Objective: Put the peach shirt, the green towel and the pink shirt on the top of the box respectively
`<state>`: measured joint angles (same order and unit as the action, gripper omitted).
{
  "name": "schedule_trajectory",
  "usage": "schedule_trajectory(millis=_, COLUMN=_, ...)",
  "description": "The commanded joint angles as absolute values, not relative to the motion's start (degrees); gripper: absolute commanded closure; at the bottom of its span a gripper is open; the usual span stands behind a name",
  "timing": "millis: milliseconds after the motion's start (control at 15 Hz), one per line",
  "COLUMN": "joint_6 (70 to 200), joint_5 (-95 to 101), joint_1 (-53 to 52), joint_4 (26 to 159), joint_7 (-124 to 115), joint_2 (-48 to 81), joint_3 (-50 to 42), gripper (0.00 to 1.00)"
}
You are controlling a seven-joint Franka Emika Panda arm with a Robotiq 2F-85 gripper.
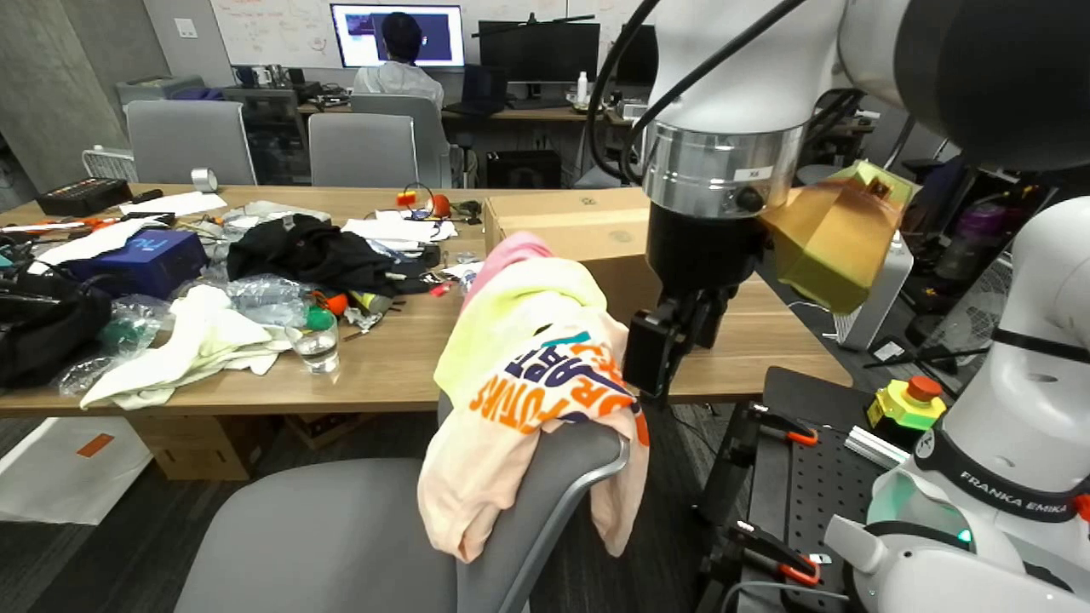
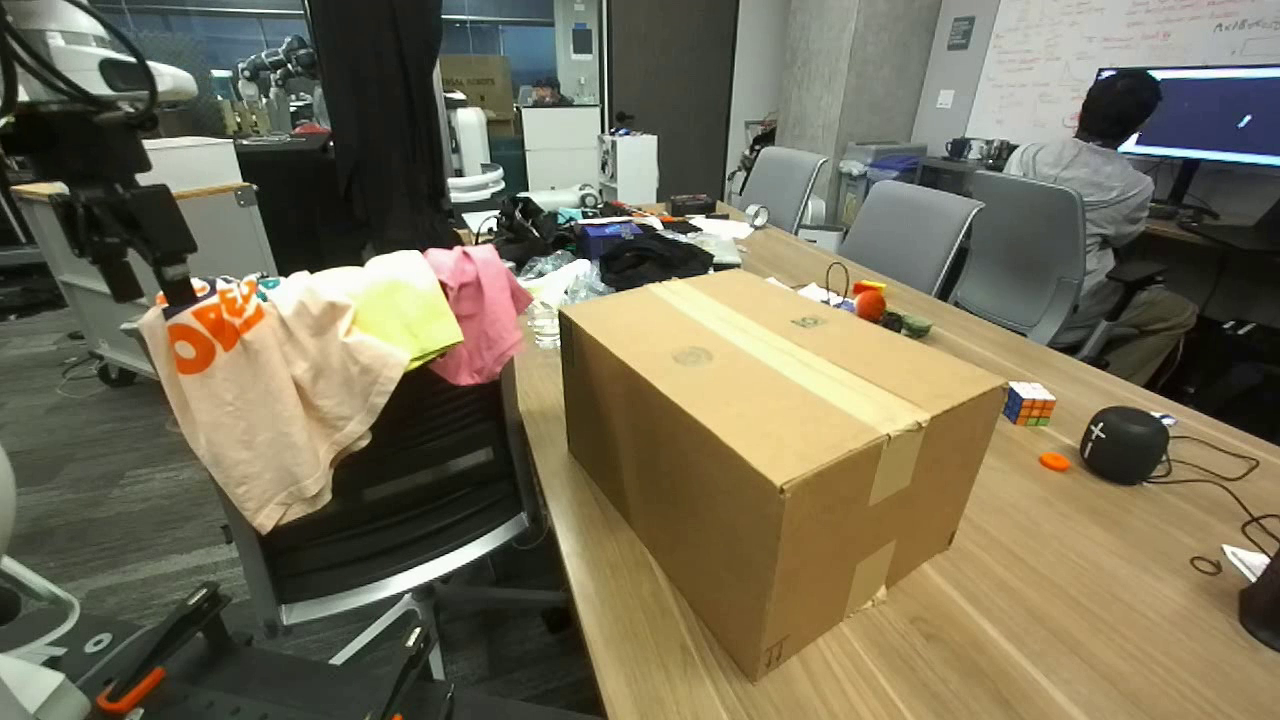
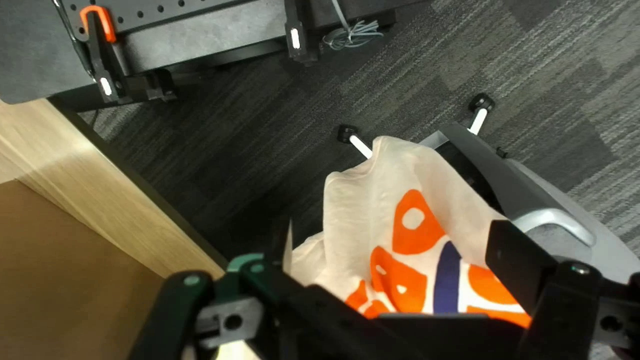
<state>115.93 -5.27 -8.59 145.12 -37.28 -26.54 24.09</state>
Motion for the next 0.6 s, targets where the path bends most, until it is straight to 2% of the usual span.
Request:
schedule_trajectory(millis=0, joint_6=121.3, joint_5=-4.0, joint_1=-10.3, joint_4=143.3, joint_7=-38.7, joint_2=-22.7, joint_3=24.9, gripper=0.00)
schedule_trajectory(millis=533, joint_6=130.3, joint_5=2.4, joint_1=-9.3, joint_4=141.9, joint_7=-43.1, joint_2=-18.9, joint_3=24.9, gripper=0.00)
